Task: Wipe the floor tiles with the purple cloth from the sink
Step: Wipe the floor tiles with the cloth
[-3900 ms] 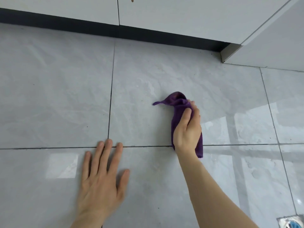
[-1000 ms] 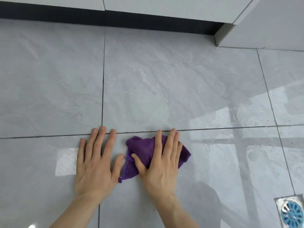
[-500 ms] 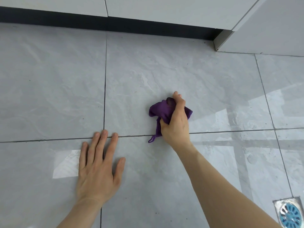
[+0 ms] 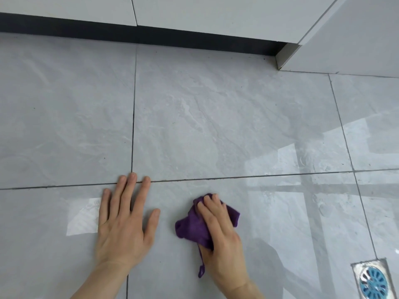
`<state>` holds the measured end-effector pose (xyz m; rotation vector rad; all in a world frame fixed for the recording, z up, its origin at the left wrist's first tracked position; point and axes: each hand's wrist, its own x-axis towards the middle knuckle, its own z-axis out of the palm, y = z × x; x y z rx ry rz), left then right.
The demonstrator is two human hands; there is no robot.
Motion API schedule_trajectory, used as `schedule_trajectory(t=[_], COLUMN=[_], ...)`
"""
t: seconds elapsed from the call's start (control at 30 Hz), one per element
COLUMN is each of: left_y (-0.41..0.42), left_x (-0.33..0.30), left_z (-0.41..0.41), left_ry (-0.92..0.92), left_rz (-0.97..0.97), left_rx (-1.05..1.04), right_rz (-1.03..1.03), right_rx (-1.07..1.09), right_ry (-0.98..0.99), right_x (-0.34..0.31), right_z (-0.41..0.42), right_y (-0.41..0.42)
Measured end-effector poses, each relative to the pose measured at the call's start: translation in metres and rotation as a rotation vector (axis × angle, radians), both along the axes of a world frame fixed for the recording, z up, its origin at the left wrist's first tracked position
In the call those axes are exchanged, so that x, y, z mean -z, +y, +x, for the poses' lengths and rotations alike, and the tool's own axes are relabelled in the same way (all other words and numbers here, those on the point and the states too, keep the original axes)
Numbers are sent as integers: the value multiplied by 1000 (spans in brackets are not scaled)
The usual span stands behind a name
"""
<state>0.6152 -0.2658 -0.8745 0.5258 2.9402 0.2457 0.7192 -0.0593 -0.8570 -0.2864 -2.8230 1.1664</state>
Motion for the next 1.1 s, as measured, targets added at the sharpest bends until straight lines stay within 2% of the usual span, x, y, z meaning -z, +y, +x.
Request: schedule_trajectory(t=[0.3, 0.47, 0.6, 0.67, 0.73, 0.83, 0.97, 1.1], left_y=[-1, 1, 1, 9, 25, 49, 48, 51], left_x=[-1, -9, -25, -41, -57, -67, -73, -69], left_z=[-2, -1, -8, -6, 2, 19, 27, 37], left_ry=[9, -68, -171, -175, -223, -359, -276, -171], left_rz=[9, -5, 215, 303, 326, 232, 146, 173], left_rx=[8, 24, -46, 46, 282, 569, 599, 533], right_rz=[-8, -25, 145, 204, 221, 211, 253, 335], right_rx=[-72, -165, -289, -267, -250, -243, -226, -208], right_ry=[-9, -119, -173, -166, -162, -155, -117, -85], right_x=[0, -20, -31, -33, -31, -27, -32, -35], right_z=[7, -7, -5, 2, 10, 16, 11, 13], right_y=[3, 20, 36, 40, 40, 40, 42, 34])
